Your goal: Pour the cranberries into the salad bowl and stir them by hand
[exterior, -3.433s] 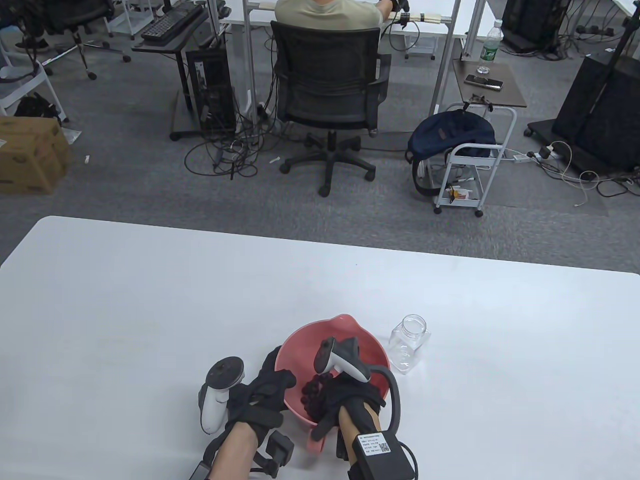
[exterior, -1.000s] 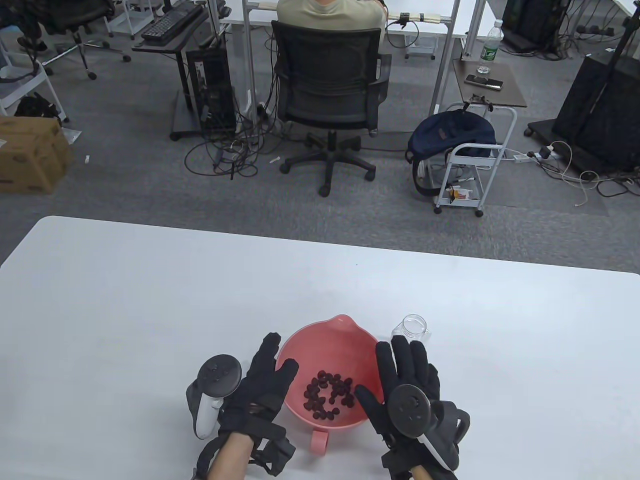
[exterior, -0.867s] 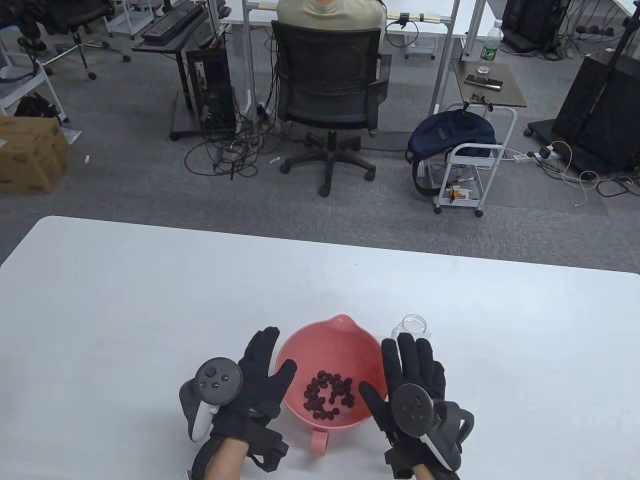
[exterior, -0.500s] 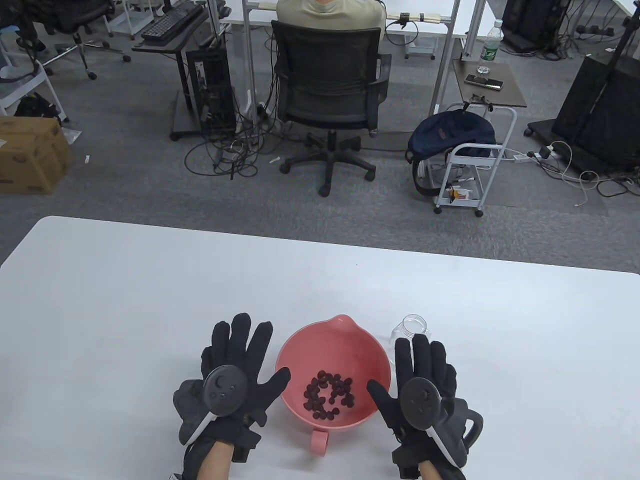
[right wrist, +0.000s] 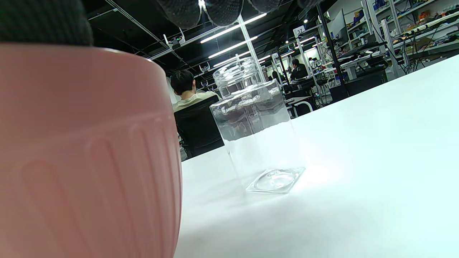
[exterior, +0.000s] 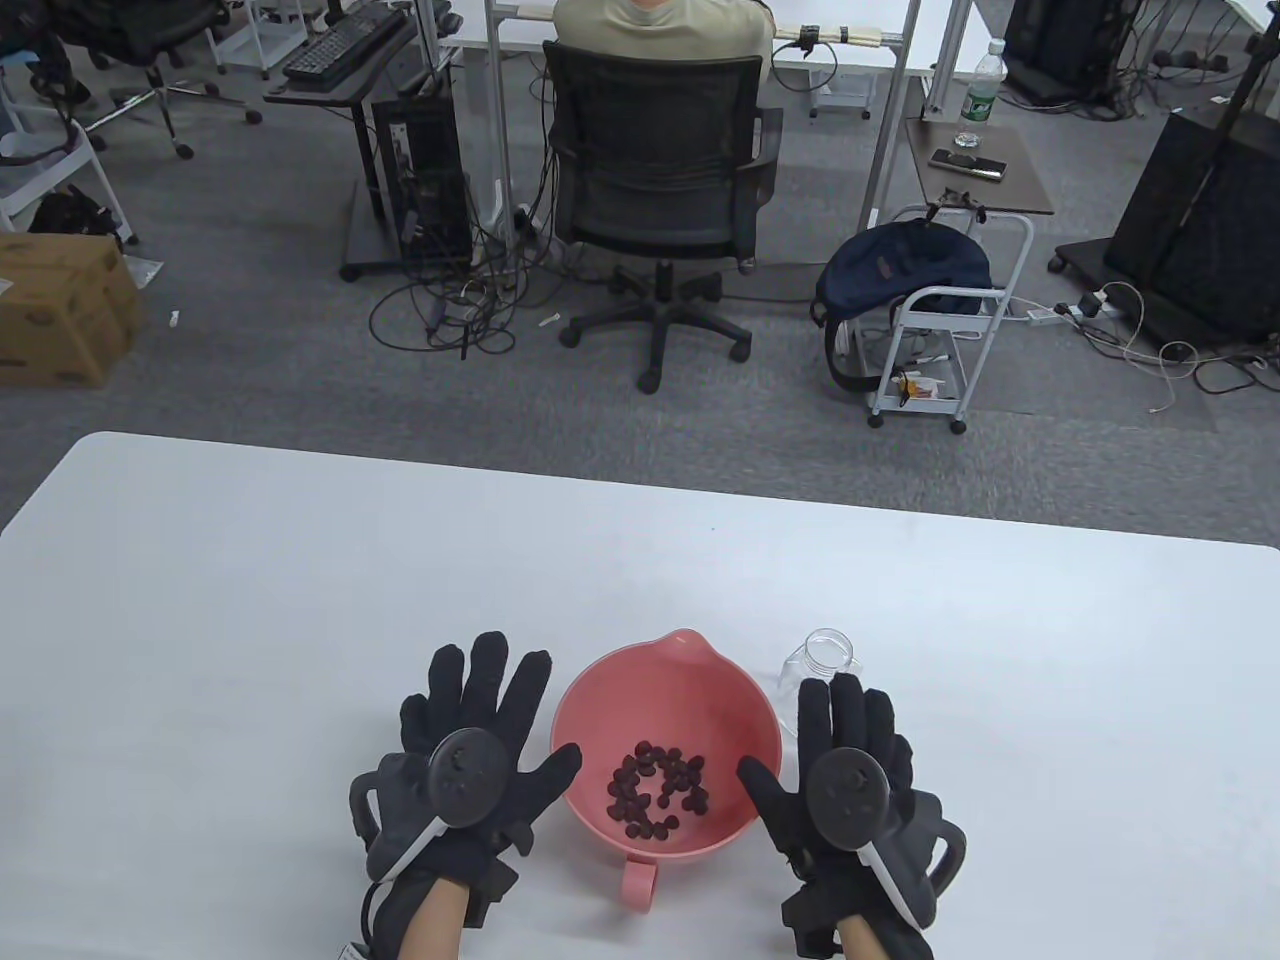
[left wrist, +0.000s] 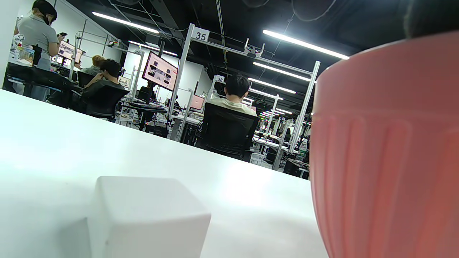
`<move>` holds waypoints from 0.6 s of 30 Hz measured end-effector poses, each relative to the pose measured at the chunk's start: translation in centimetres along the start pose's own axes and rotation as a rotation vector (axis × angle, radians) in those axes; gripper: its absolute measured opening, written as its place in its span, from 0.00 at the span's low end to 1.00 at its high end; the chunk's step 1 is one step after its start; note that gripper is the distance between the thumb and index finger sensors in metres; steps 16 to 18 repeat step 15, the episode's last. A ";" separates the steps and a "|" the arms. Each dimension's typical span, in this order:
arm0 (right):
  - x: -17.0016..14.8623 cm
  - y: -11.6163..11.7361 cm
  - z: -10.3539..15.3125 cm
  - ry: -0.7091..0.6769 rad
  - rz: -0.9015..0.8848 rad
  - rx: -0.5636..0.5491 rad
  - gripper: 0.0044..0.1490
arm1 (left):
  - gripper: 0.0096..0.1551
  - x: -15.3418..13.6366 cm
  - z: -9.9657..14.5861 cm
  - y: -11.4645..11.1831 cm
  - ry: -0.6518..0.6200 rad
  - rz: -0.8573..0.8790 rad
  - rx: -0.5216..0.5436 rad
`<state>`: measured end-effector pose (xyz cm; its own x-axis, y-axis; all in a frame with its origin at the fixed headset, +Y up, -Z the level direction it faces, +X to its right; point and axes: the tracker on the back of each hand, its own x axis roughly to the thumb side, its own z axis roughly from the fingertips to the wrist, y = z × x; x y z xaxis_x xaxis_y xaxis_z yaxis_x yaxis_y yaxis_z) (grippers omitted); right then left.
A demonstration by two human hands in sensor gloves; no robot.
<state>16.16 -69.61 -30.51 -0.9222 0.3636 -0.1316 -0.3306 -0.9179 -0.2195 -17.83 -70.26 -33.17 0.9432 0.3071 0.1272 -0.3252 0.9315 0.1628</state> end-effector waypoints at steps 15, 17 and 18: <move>0.3 0.3 0.1 -0.017 0.014 -0.014 0.59 | 0.53 0.1 0.1 0.2 0.004 0.008 0.012; 0.3 0.3 0.1 -0.017 0.014 -0.014 0.59 | 0.53 0.1 0.1 0.2 0.004 0.008 0.012; 0.3 0.3 0.1 -0.017 0.014 -0.014 0.59 | 0.53 0.1 0.1 0.2 0.004 0.008 0.012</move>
